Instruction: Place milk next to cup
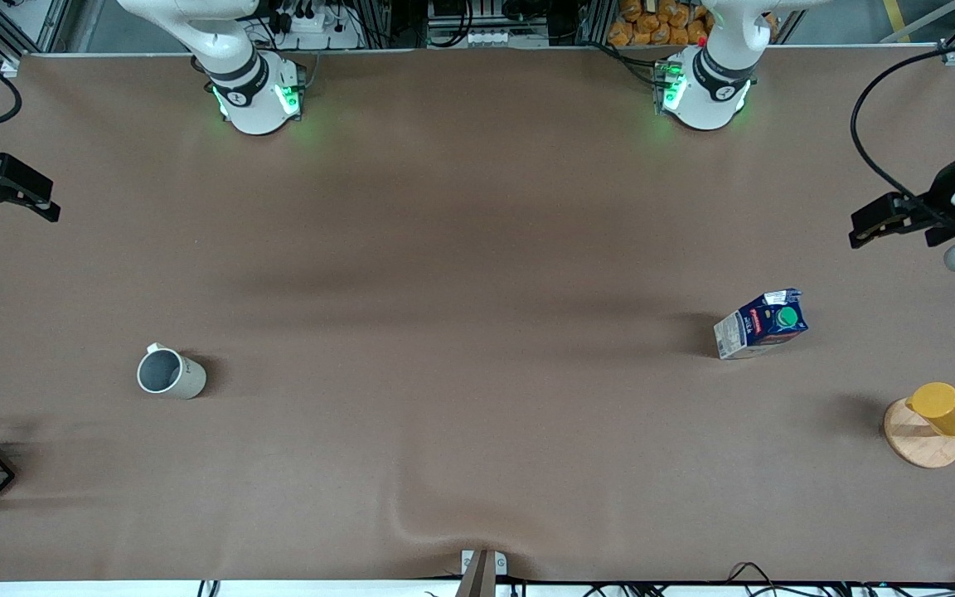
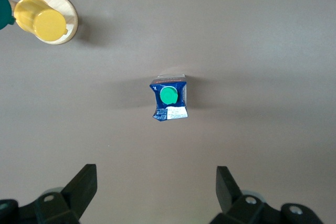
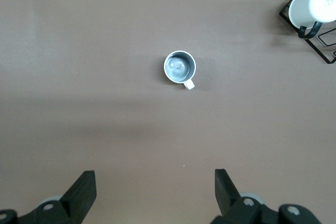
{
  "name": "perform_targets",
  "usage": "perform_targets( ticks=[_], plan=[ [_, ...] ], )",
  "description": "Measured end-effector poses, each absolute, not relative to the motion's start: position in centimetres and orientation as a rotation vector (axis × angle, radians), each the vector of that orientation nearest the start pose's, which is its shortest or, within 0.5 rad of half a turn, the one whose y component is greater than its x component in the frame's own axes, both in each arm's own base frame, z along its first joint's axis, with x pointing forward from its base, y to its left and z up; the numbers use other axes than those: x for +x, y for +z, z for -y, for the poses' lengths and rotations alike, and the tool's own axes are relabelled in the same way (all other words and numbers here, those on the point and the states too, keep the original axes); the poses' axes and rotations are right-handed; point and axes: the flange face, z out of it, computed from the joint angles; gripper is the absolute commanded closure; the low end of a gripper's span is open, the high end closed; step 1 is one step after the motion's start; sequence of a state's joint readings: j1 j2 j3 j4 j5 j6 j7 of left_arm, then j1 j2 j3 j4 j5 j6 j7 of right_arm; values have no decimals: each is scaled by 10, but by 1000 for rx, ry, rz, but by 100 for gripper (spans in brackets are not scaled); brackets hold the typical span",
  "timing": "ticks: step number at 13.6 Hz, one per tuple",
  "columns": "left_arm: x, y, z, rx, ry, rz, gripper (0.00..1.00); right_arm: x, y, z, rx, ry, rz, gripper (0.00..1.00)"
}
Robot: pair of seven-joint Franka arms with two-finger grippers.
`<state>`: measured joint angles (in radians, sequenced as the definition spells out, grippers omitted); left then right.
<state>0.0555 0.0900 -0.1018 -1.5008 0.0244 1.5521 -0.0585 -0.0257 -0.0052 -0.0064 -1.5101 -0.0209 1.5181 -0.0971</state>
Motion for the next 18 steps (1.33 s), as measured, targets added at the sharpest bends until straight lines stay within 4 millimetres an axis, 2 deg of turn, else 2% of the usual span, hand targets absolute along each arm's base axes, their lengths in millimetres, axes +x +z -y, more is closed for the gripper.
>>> perform_targets(
  ticks=[10, 12, 15, 18],
  plan=[
    [578, 613, 21, -3138, 36, 26, 0, 548, 649, 20, -3161, -9, 101, 0],
    [577, 613, 21, -3140, 35, 25, 0, 556, 637, 16, -3159, 20, 113, 0],
    [577, 613, 22, -3140, 35, 23, 0, 571, 614, -1, -3155, 54, 156, 0],
    [577, 613, 22, -3140, 38, 23, 0, 574, 607, 0, -3155, 73, 152, 0]
  ],
)
